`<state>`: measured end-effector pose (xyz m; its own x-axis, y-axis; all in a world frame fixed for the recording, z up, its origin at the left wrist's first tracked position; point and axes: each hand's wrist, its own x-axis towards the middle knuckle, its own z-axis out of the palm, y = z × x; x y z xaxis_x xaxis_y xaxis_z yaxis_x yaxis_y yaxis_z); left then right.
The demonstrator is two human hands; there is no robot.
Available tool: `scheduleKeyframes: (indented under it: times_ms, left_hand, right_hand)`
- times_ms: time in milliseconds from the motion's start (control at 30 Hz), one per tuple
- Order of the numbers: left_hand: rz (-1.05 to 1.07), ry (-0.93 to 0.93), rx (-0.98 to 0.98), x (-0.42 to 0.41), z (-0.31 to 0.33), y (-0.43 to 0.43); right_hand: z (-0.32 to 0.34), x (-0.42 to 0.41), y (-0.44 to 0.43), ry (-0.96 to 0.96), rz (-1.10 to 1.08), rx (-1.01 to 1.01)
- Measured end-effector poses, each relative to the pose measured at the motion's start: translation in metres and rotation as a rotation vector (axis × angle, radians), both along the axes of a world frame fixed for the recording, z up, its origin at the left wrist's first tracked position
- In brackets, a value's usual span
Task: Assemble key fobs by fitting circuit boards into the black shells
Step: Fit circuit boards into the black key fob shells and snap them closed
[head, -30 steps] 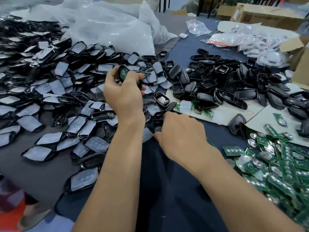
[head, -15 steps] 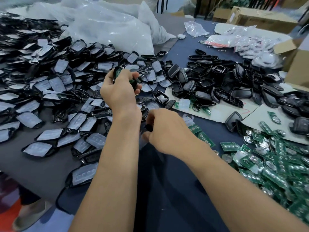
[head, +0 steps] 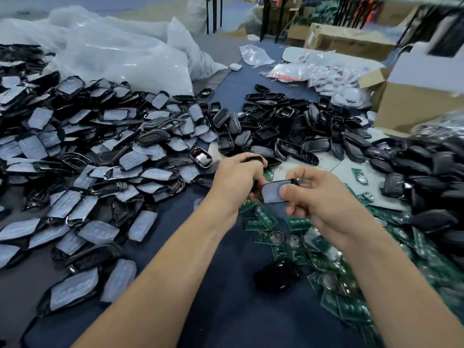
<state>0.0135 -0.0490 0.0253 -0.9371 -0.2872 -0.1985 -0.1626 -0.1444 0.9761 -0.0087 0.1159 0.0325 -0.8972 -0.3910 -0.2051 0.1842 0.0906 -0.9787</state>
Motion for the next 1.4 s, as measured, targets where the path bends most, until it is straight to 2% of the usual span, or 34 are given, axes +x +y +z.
scheduleKeyframes:
  times_ms: [133, 367, 433, 567, 667, 767, 933, 1000, 1100, 1167, 1233, 1300, 1400]
  left_hand:
    - [-0.076, -0.014, -0.068, 0.005, -0.001, 0.013]
    - [-0.252, 0.020, -0.229, 0.005, -0.005, 0.009]
    - [-0.259, 0.011, -0.213, 0.005, -0.004, 0.009]
    - [-0.213, -0.019, -0.076, 0.003, -0.003, 0.012]
    - [-0.224, -0.032, 0.051, 0.002, -0.001, 0.013]
    - [-0.252, -0.028, 0.046, 0.004, -0.002, 0.016]
    - [-0.116, 0.154, -0.099, 0.005, -0.004, 0.016]
    - [-0.148, 0.270, -0.168, 0.007, -0.002, 0.012]
    - [-0.200, 0.379, -0.481, 0.009, -0.003, 0.011]
    - [-0.149, 0.409, -0.589, 0.009, -0.006, 0.015]
    - [-0.086, 0.411, -0.536, 0.009, -0.008, 0.018]
    - [-0.033, 0.377, -0.368, 0.007, -0.008, 0.018]
    - [-0.044, 0.220, -0.065, 0.003, -0.010, 0.013]
  right_hand:
    - [-0.010, 0.000, 0.011, -0.072, -0.051, -0.117]
    - [-0.016, 0.000, 0.016, -0.002, -0.144, -0.138]
    - [-0.016, 0.000, 0.016, -0.014, -0.141, -0.182]
    - [-0.013, 0.000, 0.020, -0.126, -0.057, -0.425]
    - [-0.012, 0.002, 0.024, -0.145, -0.025, -0.504]
    - [-0.012, 0.004, 0.023, -0.175, -0.050, -0.554]
    - [-0.014, 0.002, 0.023, -0.264, -0.149, -0.586]
    - [-0.014, 0.001, 0.024, -0.309, -0.209, -0.615]
    - [-0.013, 0.001, 0.025, -0.350, -0.252, -0.631]
    - [-0.011, 0.002, 0.025, -0.334, -0.243, -0.592]
    - [-0.010, 0.003, 0.024, -0.291, -0.229, -0.554]
    - [-0.010, 0.003, 0.025, -0.207, -0.254, -0.497]
    - [-0.012, 0.002, 0.027, 0.116, -0.334, -0.172]
